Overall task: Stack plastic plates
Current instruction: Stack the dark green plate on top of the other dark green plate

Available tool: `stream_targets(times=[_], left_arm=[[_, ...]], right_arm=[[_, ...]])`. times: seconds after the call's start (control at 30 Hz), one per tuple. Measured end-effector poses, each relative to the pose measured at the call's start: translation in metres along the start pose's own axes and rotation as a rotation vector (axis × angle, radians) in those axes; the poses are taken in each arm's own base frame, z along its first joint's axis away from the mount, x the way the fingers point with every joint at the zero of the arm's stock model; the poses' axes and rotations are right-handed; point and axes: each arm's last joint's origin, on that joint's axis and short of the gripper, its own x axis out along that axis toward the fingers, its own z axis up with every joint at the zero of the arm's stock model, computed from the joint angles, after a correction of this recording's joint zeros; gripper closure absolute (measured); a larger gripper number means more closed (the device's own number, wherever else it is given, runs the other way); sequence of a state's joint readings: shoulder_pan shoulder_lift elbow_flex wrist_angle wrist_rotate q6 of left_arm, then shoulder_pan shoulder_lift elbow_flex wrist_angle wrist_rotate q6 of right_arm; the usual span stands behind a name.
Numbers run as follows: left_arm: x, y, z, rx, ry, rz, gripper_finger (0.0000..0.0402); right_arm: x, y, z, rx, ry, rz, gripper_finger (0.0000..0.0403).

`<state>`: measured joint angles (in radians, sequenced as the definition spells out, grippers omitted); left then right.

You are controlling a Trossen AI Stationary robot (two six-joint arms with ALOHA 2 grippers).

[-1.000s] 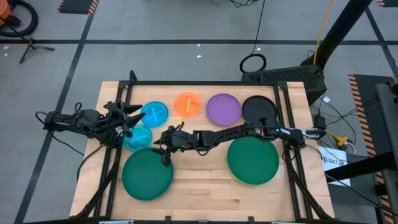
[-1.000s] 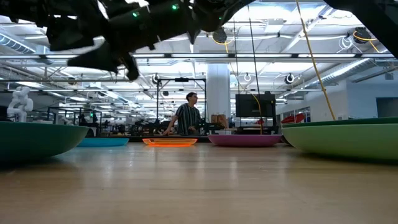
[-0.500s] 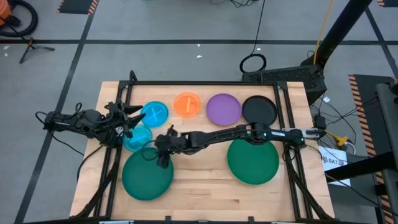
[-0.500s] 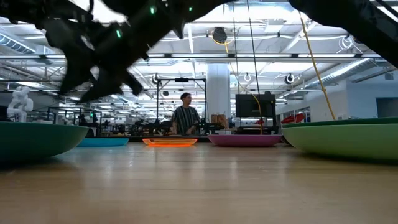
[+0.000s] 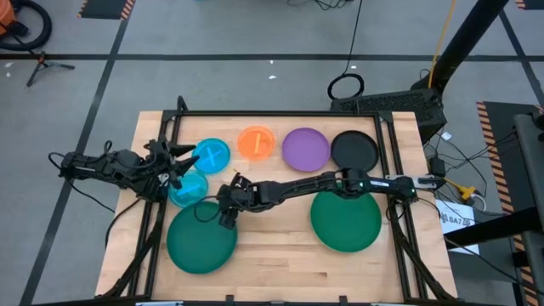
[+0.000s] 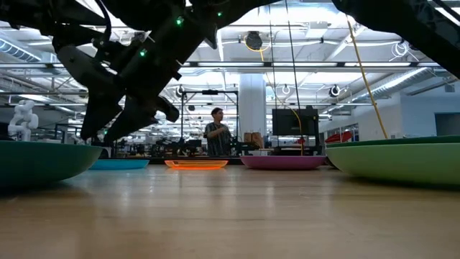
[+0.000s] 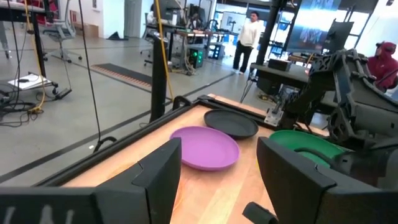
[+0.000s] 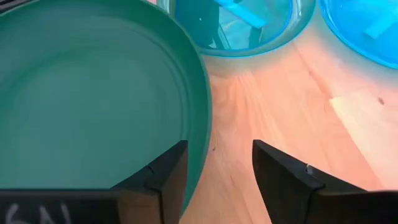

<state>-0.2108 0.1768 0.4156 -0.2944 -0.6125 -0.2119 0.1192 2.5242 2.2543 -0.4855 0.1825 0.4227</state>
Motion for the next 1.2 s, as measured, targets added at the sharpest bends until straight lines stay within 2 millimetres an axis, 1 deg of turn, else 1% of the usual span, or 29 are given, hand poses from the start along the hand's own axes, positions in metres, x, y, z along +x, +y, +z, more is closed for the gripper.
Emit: stream_targets(times=[0.2, 0.33, 0.43, 0.6, 0.9, 0.97, 1.07, 1.2], left_arm=[[0.0, 0.0, 0.0, 0.002, 0.003, 0.001, 0.0188], [0.0, 0.0, -0.001, 0.003, 0.005, 0.001, 0.0188], [0.0, 0.0, -0.001, 0.005, 0.008, 0.001, 0.0188], [0.0, 0.0, -0.001, 0.005, 0.008, 0.002, 0.0188], [0.0, 0.0, -0.001, 0.003, 0.009, 0.001, 0.0188], [0.0, 0.0, -0.001, 0.0, 0.01, 0.002, 0.0188], [0.0, 0.0, -0.002, 0.002, 0.014, 0.003, 0.0188], [0.0, 0.0, -0.002, -0.008, 0.014, 0.002, 0.0188]], right_arm=[[0.018, -0.001, -0.015, 0.01, 0.043, -0.013, 0.0232], [0.019, -0.001, -0.016, 0.005, 0.04, -0.012, 0.0232], [0.019, -0.001, -0.015, 0.009, 0.034, -0.01, 0.0241], [0.02, 0.0, -0.012, 0.026, 0.017, 0.025, 0.0281], [0.02, -0.001, -0.012, 0.042, 0.02, 0.025, 0.0386], [0.02, -0.001, -0.011, 0.045, 0.018, 0.027, 0.0394], [0.016, -0.003, -0.009, 0.044, 0.026, 0.022, 0.0387], [0.004, -0.003, -0.003, 0.038, 0.03, 0.015, 0.0391]])
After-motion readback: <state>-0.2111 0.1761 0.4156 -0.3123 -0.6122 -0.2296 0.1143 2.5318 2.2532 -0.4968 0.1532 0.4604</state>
